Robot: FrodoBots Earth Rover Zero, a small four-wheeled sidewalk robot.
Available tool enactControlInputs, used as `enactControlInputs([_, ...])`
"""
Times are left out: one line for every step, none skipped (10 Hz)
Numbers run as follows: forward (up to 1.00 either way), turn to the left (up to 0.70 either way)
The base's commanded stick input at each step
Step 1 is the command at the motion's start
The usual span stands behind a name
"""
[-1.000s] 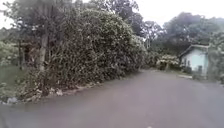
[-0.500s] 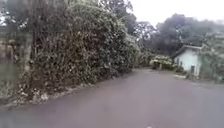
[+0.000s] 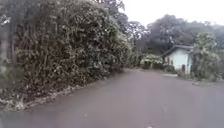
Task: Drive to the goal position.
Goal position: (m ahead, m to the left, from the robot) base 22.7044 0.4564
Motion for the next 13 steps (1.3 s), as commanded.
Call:
enactControlInputs([0.7, -0.35])
enactControlInputs([0.7, -0.35])
enactControlInputs([0.7, -0.35])
enactControlInputs([0.7, -0.35])
enactControlInputs([0.7, -0.35])
enactControlInputs([0.7, -0.35])
enactControlInputs([0.7, -0.35])
enactControlInputs([0.7, -0.35])
enactControlInputs([0.7, -0.35])
enactControlInputs([0.7, -0.35])
enactControlInputs([0.7, -0.35])
enactControlInputs([0.7, -0.35])
enactControlInputs([0.7, -0.35])
